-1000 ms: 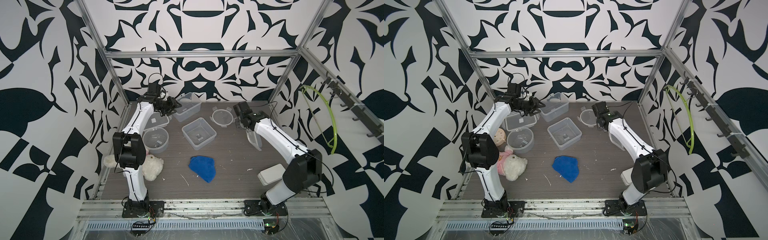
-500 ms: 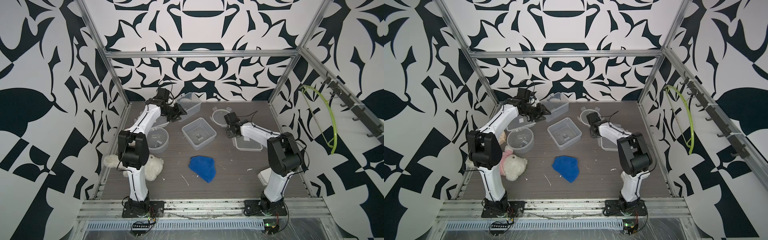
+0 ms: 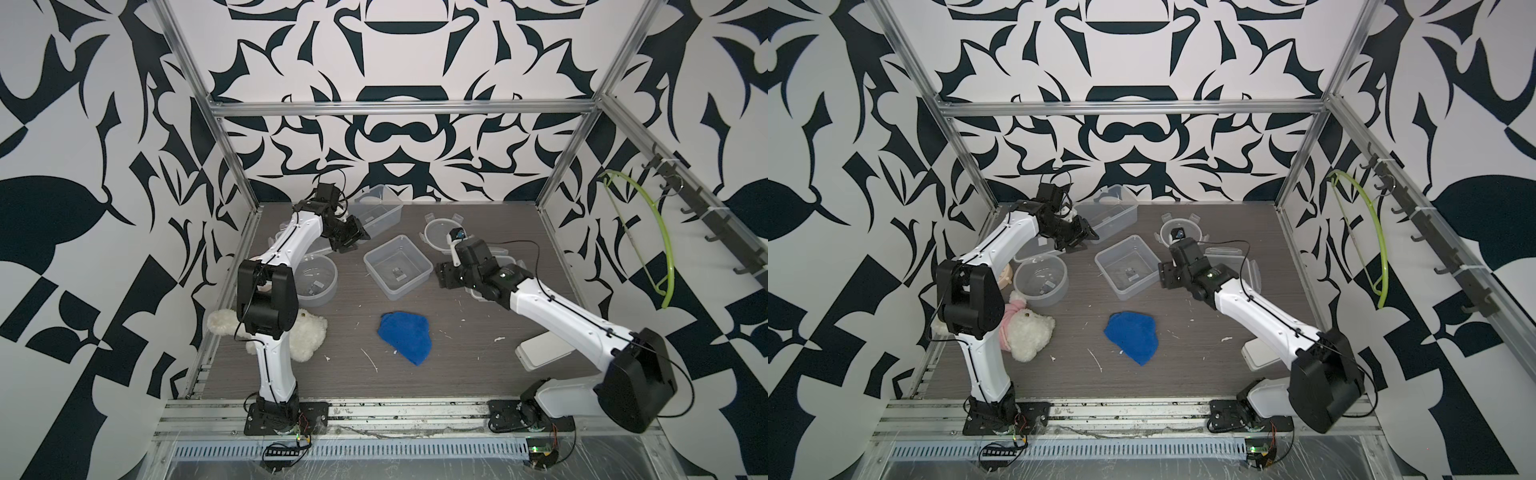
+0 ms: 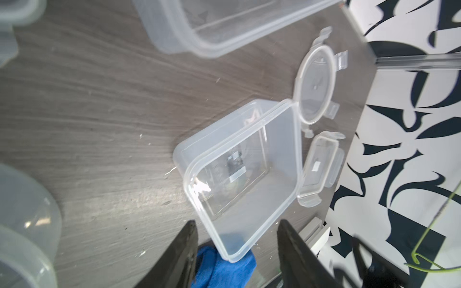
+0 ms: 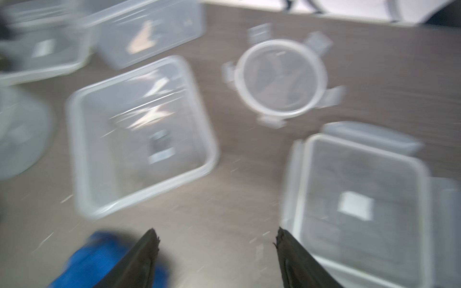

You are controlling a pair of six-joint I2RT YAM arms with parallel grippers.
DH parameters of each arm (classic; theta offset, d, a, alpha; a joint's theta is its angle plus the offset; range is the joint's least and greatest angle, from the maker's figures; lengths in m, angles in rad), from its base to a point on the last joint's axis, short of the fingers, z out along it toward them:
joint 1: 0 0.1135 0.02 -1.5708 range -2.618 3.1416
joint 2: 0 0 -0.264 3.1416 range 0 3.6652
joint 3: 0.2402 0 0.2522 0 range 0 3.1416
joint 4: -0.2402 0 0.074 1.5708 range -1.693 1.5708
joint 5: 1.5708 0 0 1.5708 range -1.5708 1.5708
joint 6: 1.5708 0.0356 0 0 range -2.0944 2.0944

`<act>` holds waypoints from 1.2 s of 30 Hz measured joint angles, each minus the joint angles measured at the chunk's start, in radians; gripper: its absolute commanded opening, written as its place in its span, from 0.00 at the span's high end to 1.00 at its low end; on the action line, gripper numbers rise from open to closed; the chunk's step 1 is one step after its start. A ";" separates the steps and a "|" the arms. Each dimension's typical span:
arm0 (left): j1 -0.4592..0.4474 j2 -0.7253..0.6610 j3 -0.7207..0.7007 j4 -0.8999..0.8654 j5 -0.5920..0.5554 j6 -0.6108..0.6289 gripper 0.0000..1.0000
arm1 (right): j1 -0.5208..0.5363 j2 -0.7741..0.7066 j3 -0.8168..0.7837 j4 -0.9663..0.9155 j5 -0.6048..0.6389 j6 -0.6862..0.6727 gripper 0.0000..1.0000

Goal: Wipe the insides of the lunch boxes
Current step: Pick up the cleaning item at the center of the board, then pick up the lunch box from the center of the board.

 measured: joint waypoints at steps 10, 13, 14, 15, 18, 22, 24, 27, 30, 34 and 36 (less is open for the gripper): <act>0.000 0.001 0.001 -0.025 0.002 0.000 0.45 | 0.315 0.249 -0.025 0.005 -0.033 0.141 0.28; 0.000 0.001 -0.004 -0.023 0.002 -0.001 0.45 | 0.332 0.357 -0.011 0.024 -0.045 0.148 0.28; 0.000 0.001 -0.010 -0.020 0.002 -0.001 0.45 | 0.333 0.386 -0.006 0.032 -0.050 0.148 0.28; 0.000 0.001 -0.015 -0.020 0.002 -0.002 0.45 | 0.334 0.406 0.000 0.036 -0.053 0.148 0.30; 0.000 0.001 -0.041 -0.008 0.005 -0.009 0.45 | 0.338 0.446 0.031 0.047 -0.056 0.138 0.59; -0.005 0.014 -0.055 0.002 0.016 -0.017 0.45 | 0.339 0.472 0.069 0.053 -0.066 0.128 1.00; -0.012 0.026 -0.055 0.005 0.018 -0.017 0.45 | 0.335 0.472 0.092 0.028 -0.060 0.111 1.00; -0.032 0.039 -0.055 0.010 0.016 -0.016 0.45 | 0.305 0.462 0.145 -0.032 -0.057 0.071 1.00; -0.056 0.049 -0.055 0.012 0.008 -0.016 0.45 | 0.217 0.411 0.219 -0.069 -0.078 0.039 1.00; -0.077 0.065 -0.055 0.016 -0.012 -0.014 0.49 | 0.065 0.379 0.399 -0.076 -0.084 0.002 1.00; -0.082 0.075 -0.055 0.017 -0.024 -0.012 0.50 | 0.011 0.423 0.523 -0.072 -0.080 -0.018 1.00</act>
